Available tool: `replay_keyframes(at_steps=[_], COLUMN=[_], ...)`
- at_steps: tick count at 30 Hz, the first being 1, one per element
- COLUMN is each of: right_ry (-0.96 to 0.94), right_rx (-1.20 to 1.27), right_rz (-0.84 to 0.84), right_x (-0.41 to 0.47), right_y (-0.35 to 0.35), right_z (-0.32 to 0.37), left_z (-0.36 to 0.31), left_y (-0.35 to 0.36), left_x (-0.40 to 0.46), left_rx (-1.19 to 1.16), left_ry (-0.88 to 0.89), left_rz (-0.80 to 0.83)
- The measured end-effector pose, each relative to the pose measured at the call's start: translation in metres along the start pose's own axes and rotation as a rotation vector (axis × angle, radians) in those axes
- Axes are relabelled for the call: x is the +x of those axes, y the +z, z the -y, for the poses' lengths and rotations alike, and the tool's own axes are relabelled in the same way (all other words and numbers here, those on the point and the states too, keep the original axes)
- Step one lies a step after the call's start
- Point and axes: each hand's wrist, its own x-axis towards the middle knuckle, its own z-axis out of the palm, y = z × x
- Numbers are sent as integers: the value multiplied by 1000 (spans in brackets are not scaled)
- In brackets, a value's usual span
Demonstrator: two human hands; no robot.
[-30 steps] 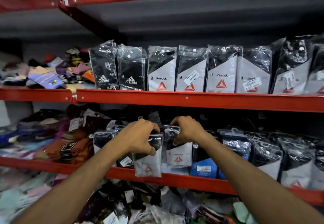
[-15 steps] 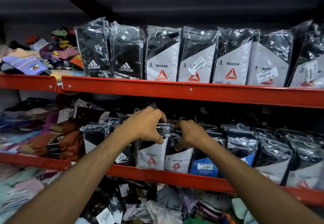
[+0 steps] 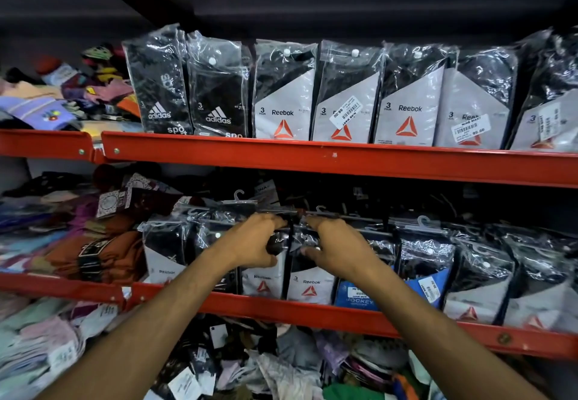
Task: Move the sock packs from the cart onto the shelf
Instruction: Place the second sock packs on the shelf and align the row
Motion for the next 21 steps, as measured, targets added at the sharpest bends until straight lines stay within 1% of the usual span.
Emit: replay_keyframes(at_steps=[3,7,11,18,21], right_ry=[-15,-29,-23,-32,-96], right_rx=[17,-22,4,-10,-81], right_rz=[-59,-96,-170,-196,-234], right_x=[-11,-17,-17,-13,-18], right_y=[9,26,35,43,43], right_z=[0,0,-1,-5,-6], left_z=[0,-2,1,6,0], left_y=[-2,6,18,30,32], left_x=[-8,-17,-21,-22,-24], left_rx=[18,30,33,-29,-7], left_ry=[21,47,32,36,32], left_rz=[20,-73,-175,-253,-257])
